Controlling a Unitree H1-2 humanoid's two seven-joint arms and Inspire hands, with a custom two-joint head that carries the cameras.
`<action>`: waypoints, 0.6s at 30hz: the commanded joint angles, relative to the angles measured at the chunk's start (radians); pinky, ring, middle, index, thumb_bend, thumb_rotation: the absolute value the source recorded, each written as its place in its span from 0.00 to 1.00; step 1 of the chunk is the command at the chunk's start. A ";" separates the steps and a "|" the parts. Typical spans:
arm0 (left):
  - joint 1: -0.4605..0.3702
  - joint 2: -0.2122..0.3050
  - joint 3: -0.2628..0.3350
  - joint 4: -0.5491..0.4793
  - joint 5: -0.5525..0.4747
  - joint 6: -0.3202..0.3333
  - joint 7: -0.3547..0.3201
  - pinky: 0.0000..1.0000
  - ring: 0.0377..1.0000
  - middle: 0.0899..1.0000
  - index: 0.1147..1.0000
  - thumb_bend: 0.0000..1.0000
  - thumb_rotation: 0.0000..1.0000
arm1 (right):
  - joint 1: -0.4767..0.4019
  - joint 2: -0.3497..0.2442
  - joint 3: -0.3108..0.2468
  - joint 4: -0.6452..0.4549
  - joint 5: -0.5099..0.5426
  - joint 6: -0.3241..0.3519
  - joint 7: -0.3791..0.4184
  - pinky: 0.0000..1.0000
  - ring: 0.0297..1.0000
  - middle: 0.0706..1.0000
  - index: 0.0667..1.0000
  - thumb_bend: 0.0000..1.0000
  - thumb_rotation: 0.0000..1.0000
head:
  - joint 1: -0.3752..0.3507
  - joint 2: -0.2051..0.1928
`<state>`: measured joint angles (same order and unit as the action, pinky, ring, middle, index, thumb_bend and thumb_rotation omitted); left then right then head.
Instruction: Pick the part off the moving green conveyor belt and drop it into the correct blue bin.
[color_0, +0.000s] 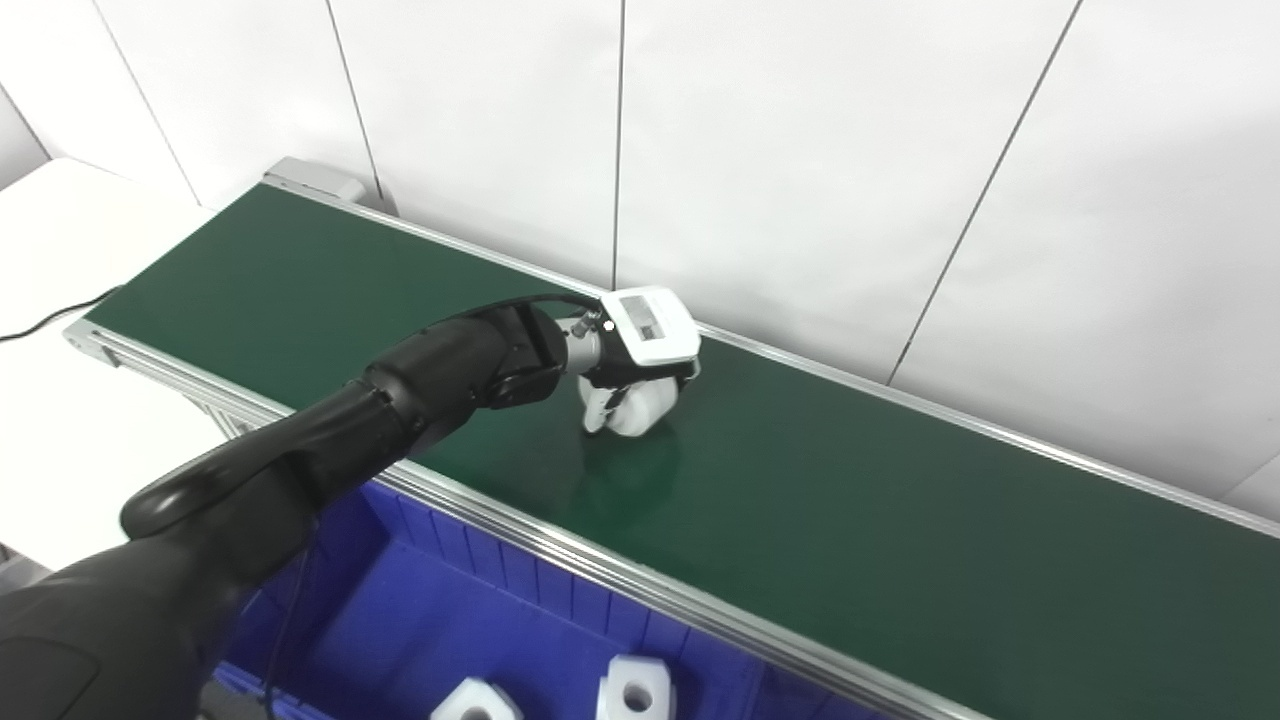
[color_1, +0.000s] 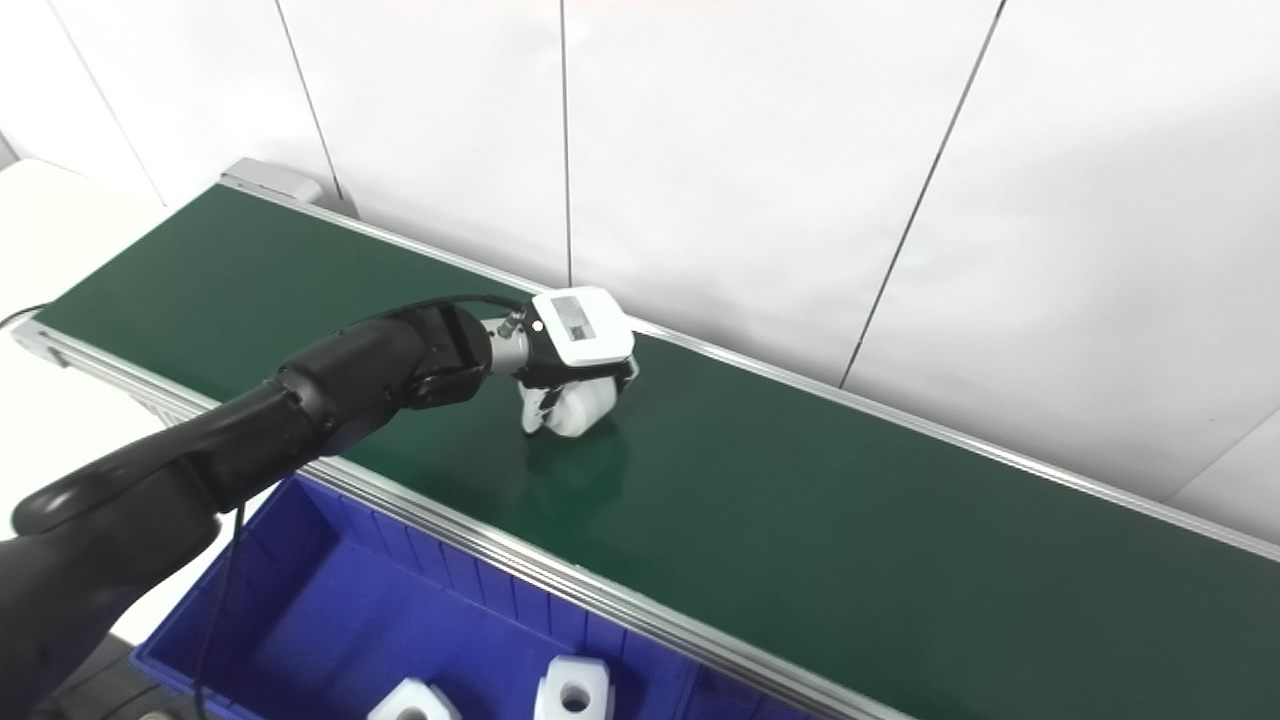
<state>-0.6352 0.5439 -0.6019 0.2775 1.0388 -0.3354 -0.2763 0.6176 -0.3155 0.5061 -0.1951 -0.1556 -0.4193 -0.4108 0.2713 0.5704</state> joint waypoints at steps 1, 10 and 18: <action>-0.018 0.045 0.053 -0.136 -0.074 -0.009 -0.045 0.44 0.37 0.42 0.46 0.50 0.00 | 0.020 -0.008 -0.009 -0.053 0.010 -0.051 0.008 1.00 1.00 1.00 1.00 0.98 1.00 | 0.029 0.021; 0.169 0.117 0.209 -0.574 -0.223 0.035 -0.197 0.42 0.39 0.47 0.43 0.50 0.00 | 0.072 0.001 -0.094 -0.145 0.117 -0.050 0.143 1.00 1.00 1.00 1.00 1.00 1.00 | 0.183 0.099; 0.462 0.162 0.381 -0.748 -0.282 0.092 -0.249 0.37 0.35 0.41 0.48 0.50 0.00 | 0.092 0.043 -0.161 -0.189 0.213 -0.045 0.258 1.00 1.00 1.00 1.00 1.00 0.99 | 0.268 0.126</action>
<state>-0.1948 0.6774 -0.2507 -0.4290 0.7708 -0.2599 -0.5307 0.6892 -0.2794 0.3570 -0.3523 0.0410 -0.4195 -0.1787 0.5323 0.6918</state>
